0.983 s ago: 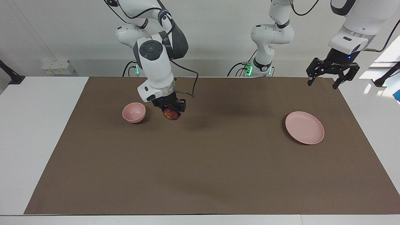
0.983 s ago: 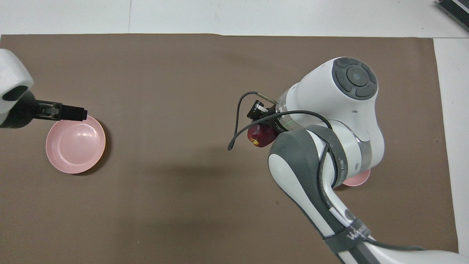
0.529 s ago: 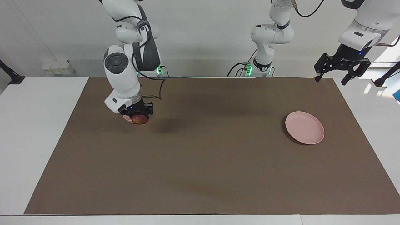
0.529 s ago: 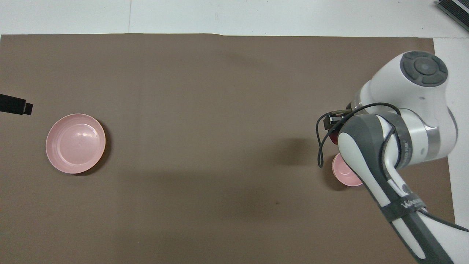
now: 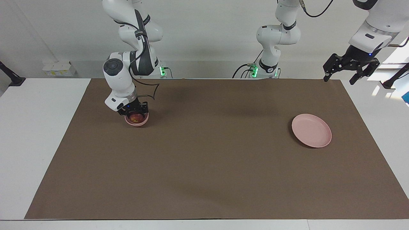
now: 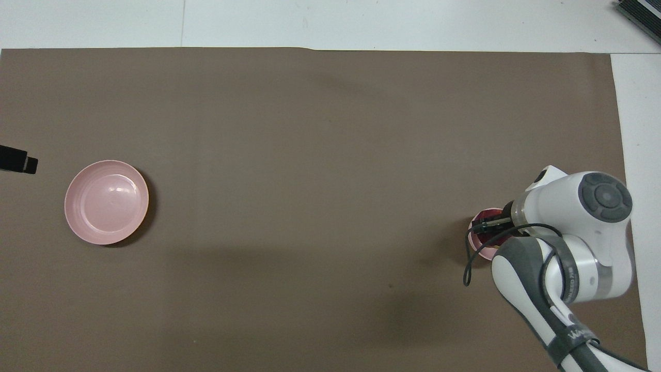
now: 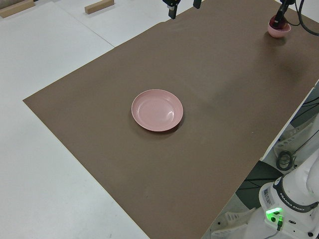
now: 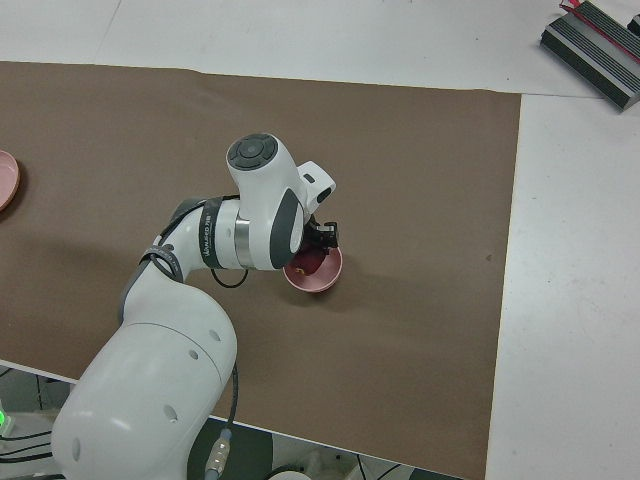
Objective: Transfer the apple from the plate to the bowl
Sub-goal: 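Lower the apple into the small pink bowl and open the right gripper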
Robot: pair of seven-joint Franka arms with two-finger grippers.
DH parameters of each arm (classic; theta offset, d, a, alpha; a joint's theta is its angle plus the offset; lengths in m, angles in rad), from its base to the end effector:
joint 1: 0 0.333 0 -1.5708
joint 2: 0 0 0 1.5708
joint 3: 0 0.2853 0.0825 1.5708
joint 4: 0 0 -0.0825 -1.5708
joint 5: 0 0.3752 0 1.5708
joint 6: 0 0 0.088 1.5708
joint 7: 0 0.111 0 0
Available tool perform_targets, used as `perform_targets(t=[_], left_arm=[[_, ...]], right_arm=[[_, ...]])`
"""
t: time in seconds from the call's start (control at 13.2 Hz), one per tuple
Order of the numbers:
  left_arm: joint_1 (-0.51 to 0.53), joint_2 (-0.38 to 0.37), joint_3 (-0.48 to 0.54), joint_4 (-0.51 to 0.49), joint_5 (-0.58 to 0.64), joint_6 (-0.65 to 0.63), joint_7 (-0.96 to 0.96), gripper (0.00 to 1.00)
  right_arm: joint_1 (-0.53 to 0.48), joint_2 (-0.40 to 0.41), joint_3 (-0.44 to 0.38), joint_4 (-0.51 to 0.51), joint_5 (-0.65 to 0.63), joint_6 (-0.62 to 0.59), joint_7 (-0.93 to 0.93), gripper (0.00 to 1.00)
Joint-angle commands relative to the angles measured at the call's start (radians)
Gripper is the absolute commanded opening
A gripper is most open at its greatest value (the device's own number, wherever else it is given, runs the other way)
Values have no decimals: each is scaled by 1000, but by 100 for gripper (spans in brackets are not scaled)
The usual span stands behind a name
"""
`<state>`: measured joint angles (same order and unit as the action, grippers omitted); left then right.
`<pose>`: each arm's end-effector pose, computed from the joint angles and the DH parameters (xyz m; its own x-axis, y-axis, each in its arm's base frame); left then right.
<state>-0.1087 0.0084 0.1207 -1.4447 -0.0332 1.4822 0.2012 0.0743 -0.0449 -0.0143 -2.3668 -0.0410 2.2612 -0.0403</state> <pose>0.5390 0.0022 0.6353 0.9810 -0.1909 0.0350 -0.1918 -0.9811 0.0255 0.4805 0.0277 0.3098 0.9901 0.1260 -0.0622 0.1278 -0.9914 0.0268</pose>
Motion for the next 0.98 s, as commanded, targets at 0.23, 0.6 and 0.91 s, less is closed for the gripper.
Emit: perform_targets(t=[0.23, 0.6, 0.91], left_arm=[[15, -22, -9, -19, 13, -8, 6, 100], [17, -22, -9, -17, 13, -8, 6, 100], [17, -22, -9, -19, 13, -8, 6, 100]], right_arm=[[-22, -69, 7, -68, -25, 41, -10, 100], [-30, -56, 8, 91, -17, -47, 10, 100], [-70, 2, 7, 318, -2, -216, 65, 100]])
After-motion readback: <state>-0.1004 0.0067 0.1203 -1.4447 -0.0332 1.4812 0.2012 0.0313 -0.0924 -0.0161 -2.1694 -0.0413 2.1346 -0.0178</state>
